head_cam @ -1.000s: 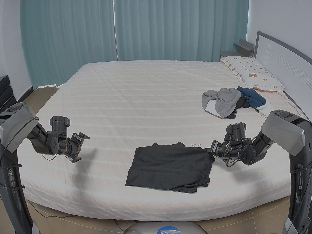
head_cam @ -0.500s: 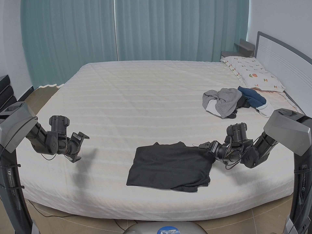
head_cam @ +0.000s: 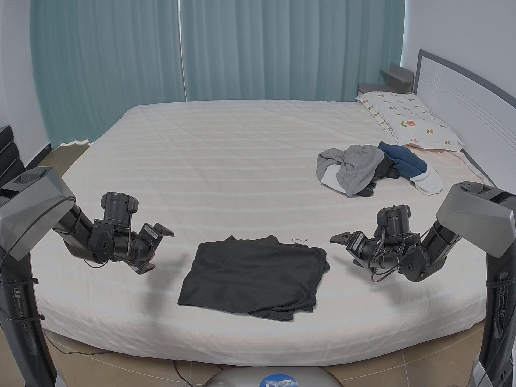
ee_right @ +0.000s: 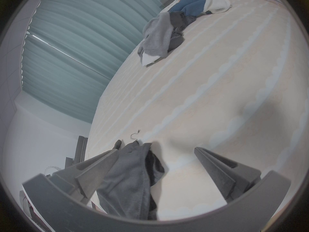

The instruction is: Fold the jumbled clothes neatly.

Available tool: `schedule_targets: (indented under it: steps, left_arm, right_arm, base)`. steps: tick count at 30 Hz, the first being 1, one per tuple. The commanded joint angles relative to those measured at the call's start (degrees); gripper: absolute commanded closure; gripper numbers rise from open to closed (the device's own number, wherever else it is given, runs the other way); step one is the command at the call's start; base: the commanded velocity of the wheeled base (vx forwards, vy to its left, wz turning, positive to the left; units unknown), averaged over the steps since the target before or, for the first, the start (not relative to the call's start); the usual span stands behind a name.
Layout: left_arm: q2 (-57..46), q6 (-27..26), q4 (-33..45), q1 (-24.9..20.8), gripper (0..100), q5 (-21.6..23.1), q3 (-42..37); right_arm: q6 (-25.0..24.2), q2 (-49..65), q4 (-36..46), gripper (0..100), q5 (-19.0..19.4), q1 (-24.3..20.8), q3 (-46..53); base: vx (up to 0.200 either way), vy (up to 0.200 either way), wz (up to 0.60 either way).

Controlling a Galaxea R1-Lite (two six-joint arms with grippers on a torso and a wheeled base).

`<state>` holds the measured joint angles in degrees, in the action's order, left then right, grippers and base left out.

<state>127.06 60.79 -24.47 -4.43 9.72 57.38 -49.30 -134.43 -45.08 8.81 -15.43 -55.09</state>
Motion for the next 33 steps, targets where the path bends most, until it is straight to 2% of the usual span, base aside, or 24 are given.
schedule_targets:
  steps: [1, 4, 8, 11, 12, 19, 23, 30, 31, 33]
  left_arm:
    - [1.17, -2.87, -0.58, -2.25, 0, 0.04, 1.95]
    - [3.98, -8.06, -1.99, -2.96, 0, -0.22, 5.02]
    - [7.50, -11.31, -2.87, -4.72, 0, -0.05, 9.24]
    - [10.49, -13.16, -3.04, -6.65, 0, -0.49, 12.32]
    - [12.51, -14.21, -3.31, -7.26, 0, -1.98, 14.51]
    - [18.40, -14.39, -3.22, -8.32, 0, -4.53, 21.90]
    - [18.84, -14.21, -3.22, -8.23, 0, -6.38, 22.07]
    - [18.75, -14.04, -3.13, -8.32, 0, -6.55, 21.72]
    - [18.66, -14.04, -3.13, -8.32, 100, -6.55, 21.54]
    - [18.57, -13.86, -3.04, -8.58, 100, -6.55, 21.28]
  right_arm:
    - [-0.01, -0.66, -0.01, 0, -0.11, -2.06, -0.72]
    - [-0.01, -1.28, -0.01, 0, -1.08, -4.25, -0.90]
    - [0.96, -2.33, 0.78, 0, -3.63, -5.84, -2.83]
    - [1.22, -2.86, 1.84, 0, -4.16, -6.19, -4.94]
    - [1.22, -3.39, 3.33, 0, -4.16, -6.28, -6.26]
    - [1.22, -5.06, 4.91, 0, -5.74, -7.24, -9.95]
    - [1.22, -4.88, 4.83, 0, -5.74, -7.24, -10.04]
    - [1.13, -5.50, 4.83, 0, -5.74, -6.98, -10.74]
    - [1.13, -5.85, 4.74, 0, -5.74, -6.89, -10.74]
    - [1.13, -6.02, 4.74, 0, -5.74, -6.89, -10.83]
  base:
    - [0.000, 0.000, 0.00]
    - [0.000, 0.000, 0.00]
    - [0.000, 0.000, 0.00]
    - [0.000, 0.000, 0.00]
    - [0.000, 0.000, 0.00]
    - [0.000, 0.000, 0.00]
    - [0.000, 0.000, 0.00]
    - [0.000, 0.000, 0.00]
    - [0.000, 0.000, 0.00]
    - [0.000, 0.000, 0.00]
